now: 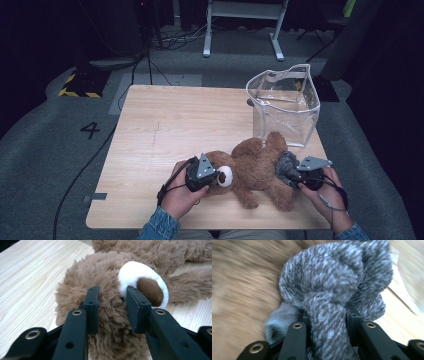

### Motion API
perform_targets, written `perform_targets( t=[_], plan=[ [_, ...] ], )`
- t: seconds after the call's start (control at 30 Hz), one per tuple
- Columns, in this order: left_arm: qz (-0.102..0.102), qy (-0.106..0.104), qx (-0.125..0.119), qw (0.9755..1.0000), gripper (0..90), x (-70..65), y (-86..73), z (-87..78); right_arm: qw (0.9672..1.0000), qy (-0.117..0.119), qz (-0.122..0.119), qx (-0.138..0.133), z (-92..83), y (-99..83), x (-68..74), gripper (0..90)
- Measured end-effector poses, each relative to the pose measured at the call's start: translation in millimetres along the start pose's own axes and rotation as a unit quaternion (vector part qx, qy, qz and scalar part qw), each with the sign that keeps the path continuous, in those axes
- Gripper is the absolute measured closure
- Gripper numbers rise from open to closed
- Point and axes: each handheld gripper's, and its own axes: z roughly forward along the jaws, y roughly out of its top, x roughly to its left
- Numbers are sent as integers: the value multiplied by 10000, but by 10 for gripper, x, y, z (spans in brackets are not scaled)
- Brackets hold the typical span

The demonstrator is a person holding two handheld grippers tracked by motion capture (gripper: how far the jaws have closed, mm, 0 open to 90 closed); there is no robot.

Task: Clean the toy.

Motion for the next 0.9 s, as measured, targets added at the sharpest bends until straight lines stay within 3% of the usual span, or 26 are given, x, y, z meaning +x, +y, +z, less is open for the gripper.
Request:
perform_targets(
  t=[0.1, 0.17, 0.27, 0.33, 0.43, 0.47, 0.57, 0.63, 0.73, 0.9],
  plan=[
    [14, 14, -12, 10000, 646, -9, -2, 2, 9980, -213, 293, -518, -277, 5, -158, 704],
    [20, 53, 8, 10000, 646, -17, 1, 0, 9936, -261, 338, -1049, -506, 110, -197, 704],
    [42, 74, 4, 10000, 646, -18, 2, -1, 9844, -172, 55, -1751, -729, 380, -132, 702],
    [35, 39, -1, 10000, 646, -20, -1, 0, 9817, -119, -235, -1885, -717, 574, -55, 698],
    [54, 29, -21, 10000, 646, -23, -8, -2, 9850, 55, -430, -1671, -428, 783, 32, 694],
    [75, 26, -46, 10000, 646, -23, -12, -1, 9876, 87, -450, -1502, -295, 819, 40, 694],
    [81, 9, -94, 9999, 647, -14, -23, -1, 9947, 74, -267, -993, 56, 827, -41, 698],
    [47, -12, -127, 9999, 648, -7, -29, 1, 9968, 69, -86, -786, 145, 785, -117, 701],
    [48, -22, -127, 9999, 647, -8, -32, -4, 9985, -246, 149, -466, 215, 647, -268, 704],
    [35, 13, -109, 9999, 646, -15, -19, -5, 9975, -482, 416, -301, 92, 395, -457, 703]
  ],
)
